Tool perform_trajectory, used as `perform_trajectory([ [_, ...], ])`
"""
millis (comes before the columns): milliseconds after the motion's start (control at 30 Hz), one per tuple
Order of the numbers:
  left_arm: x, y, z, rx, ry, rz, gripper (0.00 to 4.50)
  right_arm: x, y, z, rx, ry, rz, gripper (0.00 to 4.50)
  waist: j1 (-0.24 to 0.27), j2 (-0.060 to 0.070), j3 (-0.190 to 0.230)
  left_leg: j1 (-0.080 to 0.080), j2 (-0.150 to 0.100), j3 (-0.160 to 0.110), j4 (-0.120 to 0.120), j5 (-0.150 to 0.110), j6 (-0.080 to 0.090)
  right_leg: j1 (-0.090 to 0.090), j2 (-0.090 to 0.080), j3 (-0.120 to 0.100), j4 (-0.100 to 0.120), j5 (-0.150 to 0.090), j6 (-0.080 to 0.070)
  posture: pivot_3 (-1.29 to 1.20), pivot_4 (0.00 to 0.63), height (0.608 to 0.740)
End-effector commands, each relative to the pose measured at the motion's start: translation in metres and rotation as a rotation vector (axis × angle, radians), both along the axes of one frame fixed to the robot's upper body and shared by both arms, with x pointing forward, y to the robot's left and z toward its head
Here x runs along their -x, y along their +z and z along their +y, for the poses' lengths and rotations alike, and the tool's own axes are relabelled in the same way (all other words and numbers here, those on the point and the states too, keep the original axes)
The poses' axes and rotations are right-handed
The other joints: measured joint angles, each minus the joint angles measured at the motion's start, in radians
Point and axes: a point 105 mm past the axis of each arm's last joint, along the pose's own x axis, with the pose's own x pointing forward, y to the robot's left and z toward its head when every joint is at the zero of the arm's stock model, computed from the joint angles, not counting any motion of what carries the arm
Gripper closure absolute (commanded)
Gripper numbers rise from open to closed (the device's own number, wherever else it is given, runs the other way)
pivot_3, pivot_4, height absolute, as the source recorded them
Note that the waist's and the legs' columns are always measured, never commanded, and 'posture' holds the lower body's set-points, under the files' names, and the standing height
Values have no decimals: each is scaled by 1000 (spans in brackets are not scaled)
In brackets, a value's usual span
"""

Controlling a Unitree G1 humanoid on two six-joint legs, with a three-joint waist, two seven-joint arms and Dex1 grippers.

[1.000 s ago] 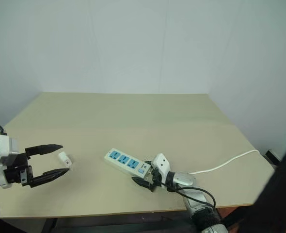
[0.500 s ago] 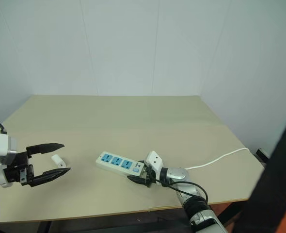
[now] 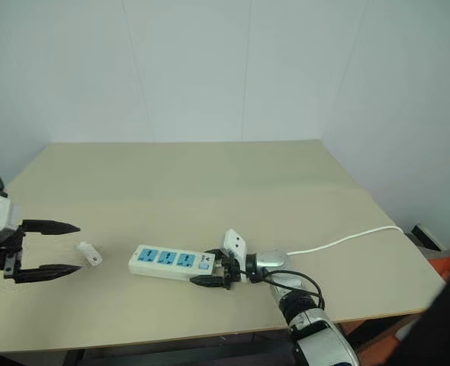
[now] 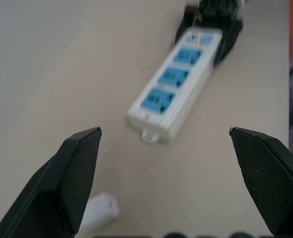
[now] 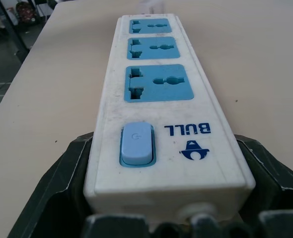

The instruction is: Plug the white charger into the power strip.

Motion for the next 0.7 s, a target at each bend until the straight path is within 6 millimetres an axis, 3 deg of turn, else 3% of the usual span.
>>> perform_trajectory([
  [33,-11,15,11,-141,-26,-49,0,2,8,7,-13,58,-38,1089,3,0,0,0,0,0,0,0,0,0,0,0,0,0,0,0,150,740],
  [333,-51,34,16,-494,-149,-125,0,-1,6,6,14,70,-48,1089,8,0,0,0,0,0,2,0,0,1,1,0,2,4,7,0,150,740],
  [567,-75,33,11,-816,-278,-46,0,-3,5,6,27,74,-49,1089,18,-1,0,0,0,0,5,0,0,0,2,2,8,3,7,0,150,740],
  [700,-82,22,-5,-1003,-492,-62,0,-5,5,2,45,69,-53,1089,23,0,0,1,0,0,5,0,0,-1,3,2,11,2,6,0,150,740],
])
